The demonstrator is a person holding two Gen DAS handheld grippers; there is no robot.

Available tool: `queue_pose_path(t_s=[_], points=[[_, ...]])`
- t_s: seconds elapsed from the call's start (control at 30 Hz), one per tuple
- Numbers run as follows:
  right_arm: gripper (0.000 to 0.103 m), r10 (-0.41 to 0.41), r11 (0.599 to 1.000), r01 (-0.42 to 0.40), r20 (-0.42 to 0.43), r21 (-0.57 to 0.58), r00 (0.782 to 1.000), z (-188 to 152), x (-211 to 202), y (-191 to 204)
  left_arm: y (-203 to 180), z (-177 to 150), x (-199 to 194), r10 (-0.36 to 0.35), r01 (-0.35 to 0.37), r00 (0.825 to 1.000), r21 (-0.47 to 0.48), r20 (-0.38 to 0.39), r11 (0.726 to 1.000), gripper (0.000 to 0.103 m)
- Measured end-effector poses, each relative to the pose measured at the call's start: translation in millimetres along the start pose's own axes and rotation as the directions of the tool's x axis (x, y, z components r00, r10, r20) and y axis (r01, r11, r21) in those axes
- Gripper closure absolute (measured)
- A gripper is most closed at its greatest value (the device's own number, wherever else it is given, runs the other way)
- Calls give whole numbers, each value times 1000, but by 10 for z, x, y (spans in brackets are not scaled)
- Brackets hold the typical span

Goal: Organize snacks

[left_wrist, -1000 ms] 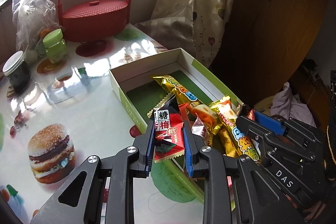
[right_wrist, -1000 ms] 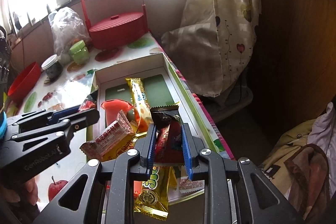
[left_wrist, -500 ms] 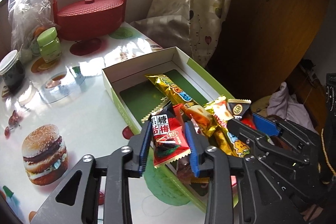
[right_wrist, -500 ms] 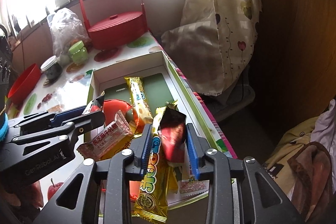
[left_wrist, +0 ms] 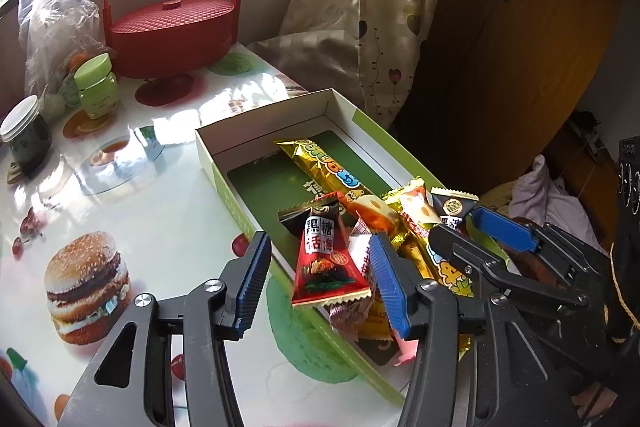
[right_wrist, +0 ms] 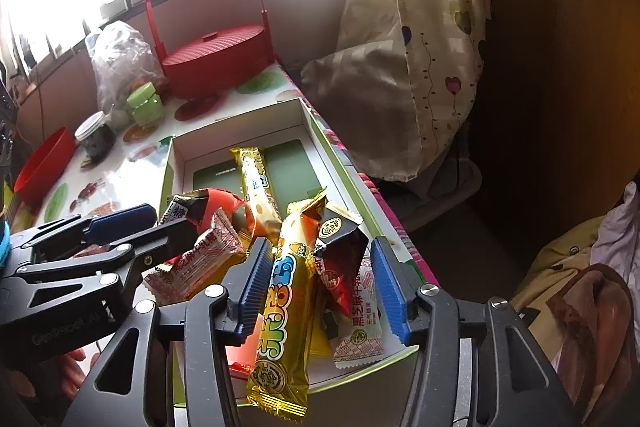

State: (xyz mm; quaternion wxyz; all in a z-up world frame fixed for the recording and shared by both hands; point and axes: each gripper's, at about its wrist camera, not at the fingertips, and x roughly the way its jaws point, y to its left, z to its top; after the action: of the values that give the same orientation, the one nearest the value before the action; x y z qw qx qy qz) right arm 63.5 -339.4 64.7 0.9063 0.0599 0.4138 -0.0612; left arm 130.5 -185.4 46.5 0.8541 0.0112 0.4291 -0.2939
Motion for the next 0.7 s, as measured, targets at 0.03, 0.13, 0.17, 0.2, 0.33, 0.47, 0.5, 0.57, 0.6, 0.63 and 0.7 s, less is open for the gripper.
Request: queue_pose_path(t_s=[0.03, 0.13, 0.17, 0.2, 0.33, 0.47, 0.5, 0.57, 0.6, 0.63, 0.7], points=[[50, -1, 1000, 1, 4, 1, 1000, -1, -11, 0, 3, -4, -13, 0, 0, 1000, -1, 2, 1000, 50], [48, -4, 1000, 4, 12, 2, 1000, -11, -40, 9, 7, -34, -87, 14, -14, 1000, -3, 17, 1000, 50], [48, 0, 1000, -1, 14, 3, 1000, -15, -55, 14, 3, -45, -117, 21, -21, 999, 1, 25, 1000, 50], [48, 4, 1000, -4, 20, 2, 1000, -22, -80, 20, 1, -63, -161, 28, -28, 999, 3, 33, 1000, 50], [46, 0, 1000, 0, 34, -11, 999, -35, -147, 74, 14, -135, -300, 59, -59, 997, 4, 55, 998, 50], [45, 10, 1000, -10, 48, -10, 999, -57, -226, 122, 71, -228, -419, 78, -77, 995, -20, 60, 997, 50], [45, 9, 1000, -8, 48, -11, 999, -66, -239, 135, 76, -267, -461, 105, -104, 992, -13, 66, 994, 50], [45, 10, 1000, -10, 49, -15, 999, -89, -274, 161, 85, -334, -527, 137, -138, 988, 1, 75, 990, 50], [45, 12, 1000, -11, 49, -19, 999, -102, -295, 180, 103, -360, -551, 140, -139, 988, -9, 73, 990, 50], [45, 10, 1000, -9, 50, -22, 999, -115, -315, 196, 128, -385, -565, 139, -138, 988, -18, 70, 990, 50], [45, 5, 1000, -4, 56, -27, 998, -146, -360, 238, 181, -459, -612, 156, -154, 985, -39, 66, 987, 50]])
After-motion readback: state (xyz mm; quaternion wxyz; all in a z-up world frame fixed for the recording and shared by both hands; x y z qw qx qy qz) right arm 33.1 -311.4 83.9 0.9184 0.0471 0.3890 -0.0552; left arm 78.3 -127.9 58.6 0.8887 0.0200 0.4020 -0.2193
